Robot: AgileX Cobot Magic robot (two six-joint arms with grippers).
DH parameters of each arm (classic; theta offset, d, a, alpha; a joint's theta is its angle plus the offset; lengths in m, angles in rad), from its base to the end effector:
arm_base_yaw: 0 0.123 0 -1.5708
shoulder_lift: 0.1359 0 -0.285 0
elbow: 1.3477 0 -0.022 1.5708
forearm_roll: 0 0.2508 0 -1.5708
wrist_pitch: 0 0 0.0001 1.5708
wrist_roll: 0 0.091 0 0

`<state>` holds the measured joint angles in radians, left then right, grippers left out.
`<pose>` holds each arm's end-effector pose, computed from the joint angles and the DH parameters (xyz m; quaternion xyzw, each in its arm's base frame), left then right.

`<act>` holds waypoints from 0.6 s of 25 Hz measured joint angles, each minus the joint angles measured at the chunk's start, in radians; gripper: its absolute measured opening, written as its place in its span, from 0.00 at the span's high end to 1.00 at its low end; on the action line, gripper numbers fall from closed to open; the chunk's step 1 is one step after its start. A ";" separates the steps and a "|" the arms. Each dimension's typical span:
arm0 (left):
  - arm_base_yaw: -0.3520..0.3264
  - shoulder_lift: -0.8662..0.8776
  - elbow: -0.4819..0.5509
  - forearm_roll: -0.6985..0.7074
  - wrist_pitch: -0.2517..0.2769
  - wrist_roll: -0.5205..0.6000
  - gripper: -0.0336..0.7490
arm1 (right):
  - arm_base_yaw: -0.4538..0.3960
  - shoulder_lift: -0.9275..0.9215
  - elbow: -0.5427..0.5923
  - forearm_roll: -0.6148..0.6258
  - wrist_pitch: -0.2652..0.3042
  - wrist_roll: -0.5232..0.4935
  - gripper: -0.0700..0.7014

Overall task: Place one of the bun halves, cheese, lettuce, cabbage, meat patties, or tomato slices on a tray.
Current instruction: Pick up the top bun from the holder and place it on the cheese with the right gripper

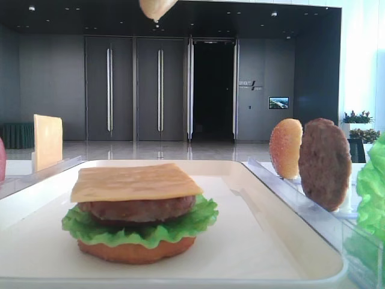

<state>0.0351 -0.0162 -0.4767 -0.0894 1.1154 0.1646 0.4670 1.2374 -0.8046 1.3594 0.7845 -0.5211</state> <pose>-0.0069 -0.0075 0.2667 0.0589 0.8661 0.0049 0.4964 0.1891 0.1658 0.3037 -0.0632 0.8280 0.5258 0.1843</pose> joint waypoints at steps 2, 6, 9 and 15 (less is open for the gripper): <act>0.000 0.000 0.000 0.000 0.000 0.000 0.96 | 0.011 0.038 0.000 0.054 0.004 -0.054 0.73; 0.000 0.000 0.000 0.000 0.000 0.000 0.96 | 0.054 0.113 0.000 0.106 0.007 -0.133 0.73; 0.000 0.000 0.000 0.000 0.000 0.000 0.96 | 0.077 0.161 0.000 0.137 0.008 -0.186 0.73; 0.000 0.000 0.000 0.000 0.000 0.000 0.96 | 0.085 0.212 0.000 0.202 -0.001 -0.291 0.73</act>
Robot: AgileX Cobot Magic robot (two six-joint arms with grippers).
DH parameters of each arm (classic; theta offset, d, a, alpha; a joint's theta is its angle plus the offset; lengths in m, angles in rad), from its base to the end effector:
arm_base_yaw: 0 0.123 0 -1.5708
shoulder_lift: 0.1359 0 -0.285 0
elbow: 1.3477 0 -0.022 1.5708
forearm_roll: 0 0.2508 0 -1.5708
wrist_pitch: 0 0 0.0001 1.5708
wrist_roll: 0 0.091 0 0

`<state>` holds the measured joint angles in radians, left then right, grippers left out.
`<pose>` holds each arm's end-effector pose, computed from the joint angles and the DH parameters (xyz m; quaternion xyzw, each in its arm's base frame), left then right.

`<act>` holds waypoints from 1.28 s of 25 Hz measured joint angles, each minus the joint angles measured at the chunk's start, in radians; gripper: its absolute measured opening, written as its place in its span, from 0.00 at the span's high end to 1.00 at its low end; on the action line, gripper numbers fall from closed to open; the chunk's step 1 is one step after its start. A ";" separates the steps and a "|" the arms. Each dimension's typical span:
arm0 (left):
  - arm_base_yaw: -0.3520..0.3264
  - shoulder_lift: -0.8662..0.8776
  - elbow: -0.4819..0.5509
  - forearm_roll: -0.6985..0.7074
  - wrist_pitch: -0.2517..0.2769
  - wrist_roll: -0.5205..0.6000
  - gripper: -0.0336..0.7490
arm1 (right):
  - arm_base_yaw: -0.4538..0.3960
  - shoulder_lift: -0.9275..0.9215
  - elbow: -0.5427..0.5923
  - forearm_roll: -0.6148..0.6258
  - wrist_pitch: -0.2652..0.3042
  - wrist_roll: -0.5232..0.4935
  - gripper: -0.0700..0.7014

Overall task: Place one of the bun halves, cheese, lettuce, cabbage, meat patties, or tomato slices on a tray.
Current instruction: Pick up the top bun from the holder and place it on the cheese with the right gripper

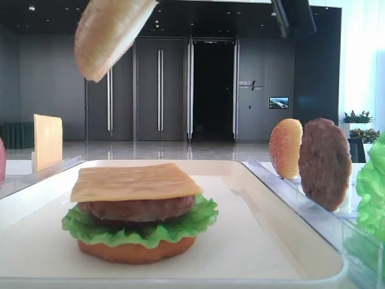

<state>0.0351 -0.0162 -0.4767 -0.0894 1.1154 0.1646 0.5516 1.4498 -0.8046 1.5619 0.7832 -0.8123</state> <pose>-0.0069 -0.0075 0.2667 0.0589 0.8661 0.0049 0.4964 0.2073 0.2030 0.2592 -0.1042 0.8243 0.5353 0.1522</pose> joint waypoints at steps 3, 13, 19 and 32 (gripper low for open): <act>0.000 0.000 0.000 0.000 0.000 0.000 0.96 | 0.000 0.004 0.000 0.008 -0.012 -0.036 0.73; 0.000 0.000 0.000 0.000 0.000 0.000 0.96 | 0.000 0.004 0.007 0.020 -0.052 -0.075 0.73; 0.000 0.000 0.000 0.000 0.000 0.000 0.96 | -0.020 0.021 0.081 0.058 -0.007 -0.122 0.73; 0.000 0.000 0.000 0.000 0.000 0.000 0.96 | -0.024 0.118 0.091 0.232 0.106 -0.295 0.74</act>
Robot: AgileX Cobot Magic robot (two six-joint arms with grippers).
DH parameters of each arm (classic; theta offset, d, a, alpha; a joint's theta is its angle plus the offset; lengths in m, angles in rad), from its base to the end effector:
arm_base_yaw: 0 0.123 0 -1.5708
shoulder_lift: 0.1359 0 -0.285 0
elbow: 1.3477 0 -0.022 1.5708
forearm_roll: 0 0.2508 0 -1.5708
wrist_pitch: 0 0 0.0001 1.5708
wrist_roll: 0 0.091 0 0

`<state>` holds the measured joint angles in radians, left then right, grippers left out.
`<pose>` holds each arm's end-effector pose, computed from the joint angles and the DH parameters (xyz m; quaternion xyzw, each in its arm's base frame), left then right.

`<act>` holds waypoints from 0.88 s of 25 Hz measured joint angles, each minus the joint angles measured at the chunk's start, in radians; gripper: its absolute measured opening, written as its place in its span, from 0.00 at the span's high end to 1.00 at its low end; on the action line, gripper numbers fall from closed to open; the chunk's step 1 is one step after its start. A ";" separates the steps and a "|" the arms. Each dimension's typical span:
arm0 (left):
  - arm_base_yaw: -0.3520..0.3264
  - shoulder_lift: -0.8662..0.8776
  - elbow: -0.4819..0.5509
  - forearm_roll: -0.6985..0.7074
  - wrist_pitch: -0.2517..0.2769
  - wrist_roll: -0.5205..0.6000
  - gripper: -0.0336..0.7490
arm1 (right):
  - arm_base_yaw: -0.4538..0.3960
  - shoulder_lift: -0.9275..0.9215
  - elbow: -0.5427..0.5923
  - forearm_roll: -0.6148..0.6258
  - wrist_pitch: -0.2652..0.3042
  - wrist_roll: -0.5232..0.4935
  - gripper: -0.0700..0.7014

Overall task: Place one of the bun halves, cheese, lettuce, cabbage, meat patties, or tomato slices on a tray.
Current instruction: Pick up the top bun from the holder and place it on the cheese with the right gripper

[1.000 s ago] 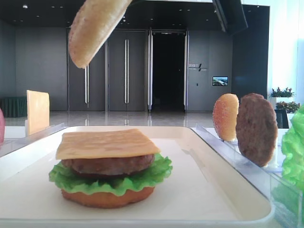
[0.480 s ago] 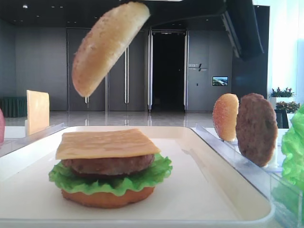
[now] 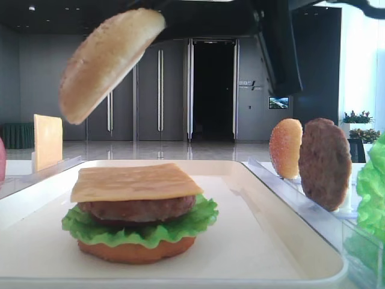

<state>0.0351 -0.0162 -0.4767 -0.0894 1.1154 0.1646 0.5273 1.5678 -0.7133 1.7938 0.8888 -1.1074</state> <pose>-0.0069 -0.0075 0.2667 0.0589 0.8661 0.0049 0.4964 0.2121 0.2033 0.2187 -0.1003 0.8043 0.5682 0.1418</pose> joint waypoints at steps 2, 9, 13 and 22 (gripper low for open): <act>0.000 0.000 0.000 0.000 0.000 0.000 0.96 | 0.000 0.023 0.000 0.003 0.009 -0.007 0.74; 0.000 0.000 0.000 0.000 0.000 0.000 0.96 | 0.000 0.063 0.000 0.004 0.012 -0.036 0.74; 0.000 0.000 0.000 0.000 0.000 0.000 0.96 | -0.001 0.081 0.000 0.006 0.005 -0.041 0.74; 0.000 0.000 0.000 0.000 0.000 0.000 0.96 | -0.028 0.095 0.000 0.006 0.004 -0.042 0.74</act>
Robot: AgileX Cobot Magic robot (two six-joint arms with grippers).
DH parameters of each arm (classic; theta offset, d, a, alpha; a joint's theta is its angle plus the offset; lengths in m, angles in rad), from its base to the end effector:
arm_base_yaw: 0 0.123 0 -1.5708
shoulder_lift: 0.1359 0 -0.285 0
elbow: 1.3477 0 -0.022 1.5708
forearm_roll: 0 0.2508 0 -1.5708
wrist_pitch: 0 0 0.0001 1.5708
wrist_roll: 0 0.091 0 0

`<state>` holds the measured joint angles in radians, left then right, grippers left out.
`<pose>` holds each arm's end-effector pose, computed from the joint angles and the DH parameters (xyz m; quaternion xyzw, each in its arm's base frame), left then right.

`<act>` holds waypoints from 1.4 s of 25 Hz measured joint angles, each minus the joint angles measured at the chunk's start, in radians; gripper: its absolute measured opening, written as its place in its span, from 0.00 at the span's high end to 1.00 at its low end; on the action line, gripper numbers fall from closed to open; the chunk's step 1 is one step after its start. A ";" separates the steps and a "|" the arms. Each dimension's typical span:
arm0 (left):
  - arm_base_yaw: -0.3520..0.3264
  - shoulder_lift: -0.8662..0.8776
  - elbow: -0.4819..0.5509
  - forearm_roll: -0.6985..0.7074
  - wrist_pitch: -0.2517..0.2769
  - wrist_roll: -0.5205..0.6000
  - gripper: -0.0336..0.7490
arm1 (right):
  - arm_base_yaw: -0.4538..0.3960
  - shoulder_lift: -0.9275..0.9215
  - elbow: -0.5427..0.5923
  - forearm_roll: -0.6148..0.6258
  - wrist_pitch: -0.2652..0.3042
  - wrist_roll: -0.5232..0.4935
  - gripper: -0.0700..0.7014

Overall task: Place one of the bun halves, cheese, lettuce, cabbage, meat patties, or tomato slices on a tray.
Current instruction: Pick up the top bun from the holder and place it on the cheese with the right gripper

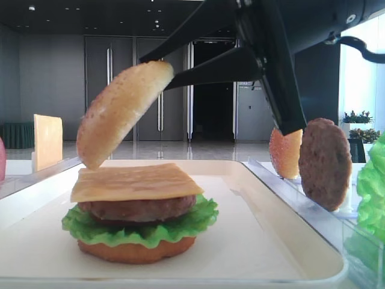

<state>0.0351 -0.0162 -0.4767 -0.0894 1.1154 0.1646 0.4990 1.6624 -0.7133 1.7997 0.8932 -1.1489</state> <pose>-0.0069 -0.0075 0.2667 0.0589 0.8661 0.0049 0.4964 0.2247 0.2012 0.1918 -0.0840 0.8206 0.5513 0.1253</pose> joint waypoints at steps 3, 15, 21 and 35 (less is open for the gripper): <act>0.000 0.000 0.000 0.000 0.000 0.000 0.96 | 0.000 0.001 0.000 0.000 -0.001 0.000 0.74; 0.000 0.000 0.000 0.000 0.000 0.000 0.96 | 0.000 0.001 0.000 0.000 -0.047 0.044 0.74; 0.000 0.000 0.000 0.000 0.000 0.000 0.96 | 0.010 0.003 0.000 0.000 -0.047 0.087 0.74; 0.000 0.000 0.000 0.000 0.000 0.000 0.96 | 0.047 0.003 -0.018 0.001 -0.055 0.103 0.74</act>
<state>0.0351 -0.0162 -0.4767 -0.0894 1.1154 0.1646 0.5462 1.6653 -0.7310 1.8009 0.8383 -1.0463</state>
